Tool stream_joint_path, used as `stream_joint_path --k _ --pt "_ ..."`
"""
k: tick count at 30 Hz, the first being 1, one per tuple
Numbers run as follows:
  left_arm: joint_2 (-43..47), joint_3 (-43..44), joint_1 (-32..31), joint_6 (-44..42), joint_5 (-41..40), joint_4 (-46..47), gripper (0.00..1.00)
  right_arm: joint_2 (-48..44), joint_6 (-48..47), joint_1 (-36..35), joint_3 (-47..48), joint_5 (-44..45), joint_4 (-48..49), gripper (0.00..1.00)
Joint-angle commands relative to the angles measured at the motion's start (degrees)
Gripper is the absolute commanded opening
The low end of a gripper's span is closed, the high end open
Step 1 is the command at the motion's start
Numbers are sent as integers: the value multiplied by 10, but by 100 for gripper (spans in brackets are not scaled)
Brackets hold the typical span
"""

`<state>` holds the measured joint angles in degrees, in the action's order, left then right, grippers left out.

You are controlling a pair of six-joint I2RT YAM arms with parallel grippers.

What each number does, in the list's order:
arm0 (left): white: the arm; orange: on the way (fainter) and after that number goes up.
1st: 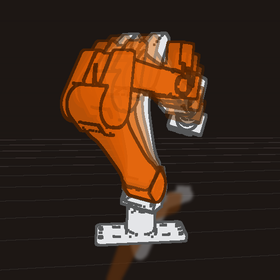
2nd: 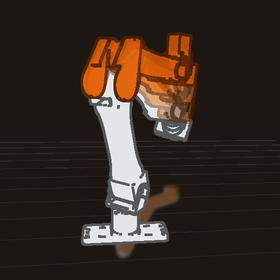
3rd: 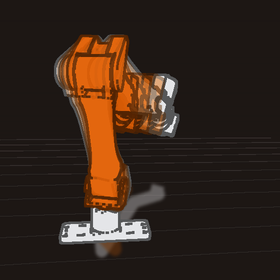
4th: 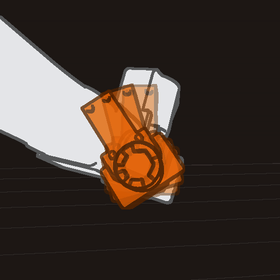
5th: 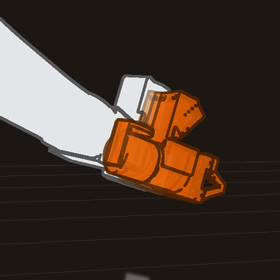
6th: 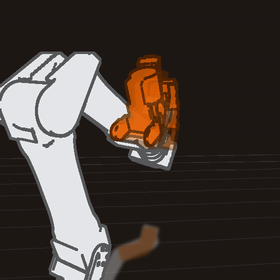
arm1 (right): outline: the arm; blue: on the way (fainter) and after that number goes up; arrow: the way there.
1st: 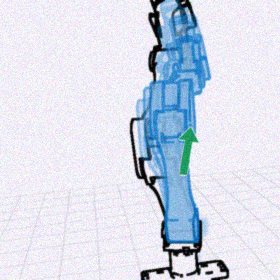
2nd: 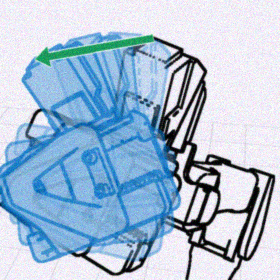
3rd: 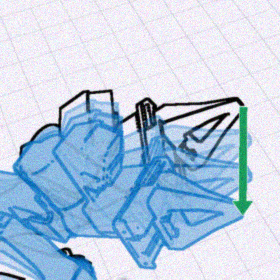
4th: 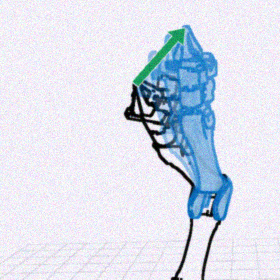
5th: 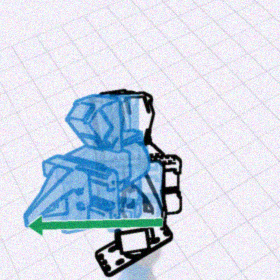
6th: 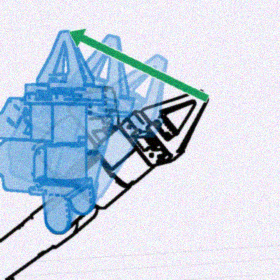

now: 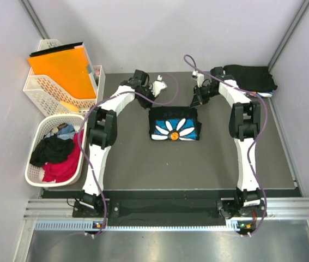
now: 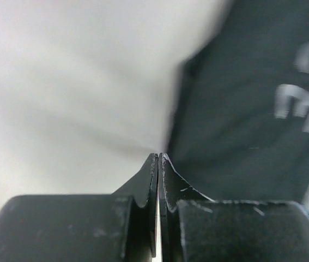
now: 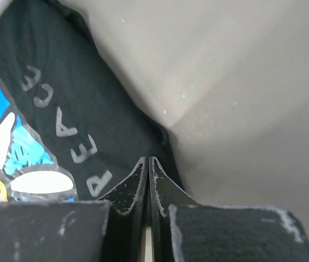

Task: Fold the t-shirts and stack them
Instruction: Smooth out wrinkles on the folded tshirt, then put the neatly folded tshirt into the corner of the board with the right arm

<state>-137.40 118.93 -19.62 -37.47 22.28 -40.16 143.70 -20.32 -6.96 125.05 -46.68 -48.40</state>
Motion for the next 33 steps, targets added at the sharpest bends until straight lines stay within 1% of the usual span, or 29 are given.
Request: stream_joint_path --k 1,3,5,6,8,10,11,12,13,14,15,16,17,18,19,20,21,23,24,25,26,28,30,31,32,33 --pt "76 -1 19 72 -74 75 0 -106 -48 14 -11 49 22 0" --pt "102 2 26 77 -91 84 0 -138 -52 16 -13 60 28 0" --pt "127 -10 31 85 -111 102 0 -156 -53 20 -14 69 24 0" --pt "153 -21 33 86 -116 111 0 -176 -54 22 -14 73 22 0" --pt "179 -29 34 83 -134 112 0 -196 -70 27 -15 79 -4 0" --pt "227 -46 36 84 -157 106 0 -228 -96 30 -17 90 -28 0" --pt "244 -53 38 87 -162 102 0 -240 -108 30 -17 92 -58 2" --pt "283 -75 38 89 -177 98 0 -262 -119 30 -19 101 -75 7" --pt "304 -90 38 90 -183 90 2 -274 -145 31 -24 105 -92 13" --pt "351 -106 39 88 -188 84 21 -286 -159 30 -28 106 -130 20" --pt "375 -146 39 87 -199 82 38 -306 -185 29 -30 114 -149 38" --pt "402 -168 40 84 -203 72 49 -318 -196 29 -38 120 -165 48" --pt "451 -190 40 78 -204 64 72 -328 -210 28 -43 126 -199 57" --pt "475 -231 40 70 -204 58 79 -348 -237 27 -50 134 -215 72" --pt "499 -251 41 56 -206 43 83 -359 -247 27 -72 137 -224 84" --pt "543 -268 41 49 -203 35 87 -373 -256 27 -87 140 -233 95" --pt "563 -301 41 40 -200 27 90 -400 -270 26 -103 145 -233 100" --pt "621 -335 41 24 -206 28 96 -430 -270 21 -151 153 -211 100" --pt "637 -359 42 22 -204 27 97 -460 -248 15 -168 171 -193 100" --pt "650 -368 42 14 -206 25 97 -475 -236 12 -201 183 -174 100" --pt "668 -375 43 14 -207 25 97 -500 -224 9 -214 190 -142 100" --pt "680 -389 44 20 -215 26 98 -511 -192 5 -234 199 -125 100" --pt "690 -397 45 25 -218 34 98 -507 -172 3 -232 193 -139 100" --pt "692 -398 45 22 -218 37 98 -500 -168 3 -226 189 -160 100" --pt "693 -398 45 23 -235 37 98 -482 -167 2 -219 184 -176 100" --pt "693 -397 45 22 -235 36 98 -470 -169 3 -210 165 -196 100"
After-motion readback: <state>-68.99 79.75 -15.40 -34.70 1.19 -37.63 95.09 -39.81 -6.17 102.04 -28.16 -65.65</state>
